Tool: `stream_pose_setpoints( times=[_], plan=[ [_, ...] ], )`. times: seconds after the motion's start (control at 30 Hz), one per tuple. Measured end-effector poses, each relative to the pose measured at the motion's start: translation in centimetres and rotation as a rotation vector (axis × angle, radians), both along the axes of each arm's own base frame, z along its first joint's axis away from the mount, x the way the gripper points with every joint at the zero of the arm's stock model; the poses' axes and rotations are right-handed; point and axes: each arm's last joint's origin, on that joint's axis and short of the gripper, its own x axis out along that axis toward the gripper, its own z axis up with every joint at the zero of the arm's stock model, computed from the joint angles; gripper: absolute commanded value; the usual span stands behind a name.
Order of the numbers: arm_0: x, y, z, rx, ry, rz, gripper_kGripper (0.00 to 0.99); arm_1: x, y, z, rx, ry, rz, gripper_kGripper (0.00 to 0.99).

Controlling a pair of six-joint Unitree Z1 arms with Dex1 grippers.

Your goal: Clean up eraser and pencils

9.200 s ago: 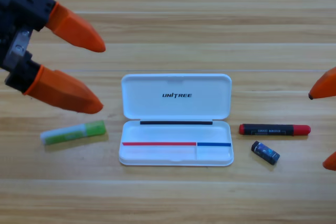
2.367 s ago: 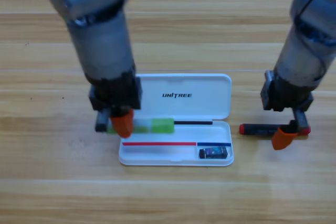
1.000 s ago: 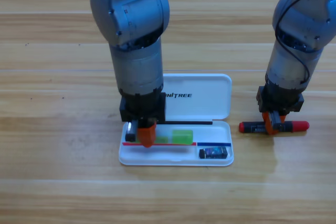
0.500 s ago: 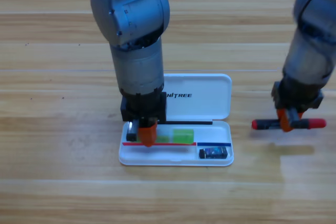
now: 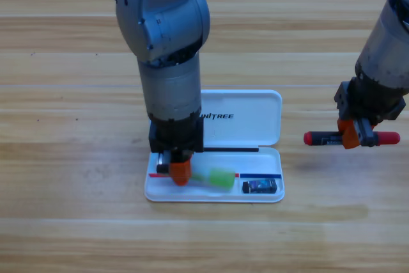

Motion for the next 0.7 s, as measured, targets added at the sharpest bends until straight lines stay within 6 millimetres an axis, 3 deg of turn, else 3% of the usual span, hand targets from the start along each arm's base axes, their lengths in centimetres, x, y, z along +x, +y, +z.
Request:
stream_pose_setpoints(
  times=[0.47, 0.7],
  plan=[
    [0.0, 0.0, 0.0, -0.001, 0.001, 0.017, 0.99, -0.8, 1.5, 1.1, 0.032, -0.03, 0.034, 0.0],
    [0.0, 0.0, 0.1, -0.001, 0.0, 0.023, 0.99, -0.3, 4.2, 2.0, 0.078, -0.063, 0.038, 0.0]
  ],
)
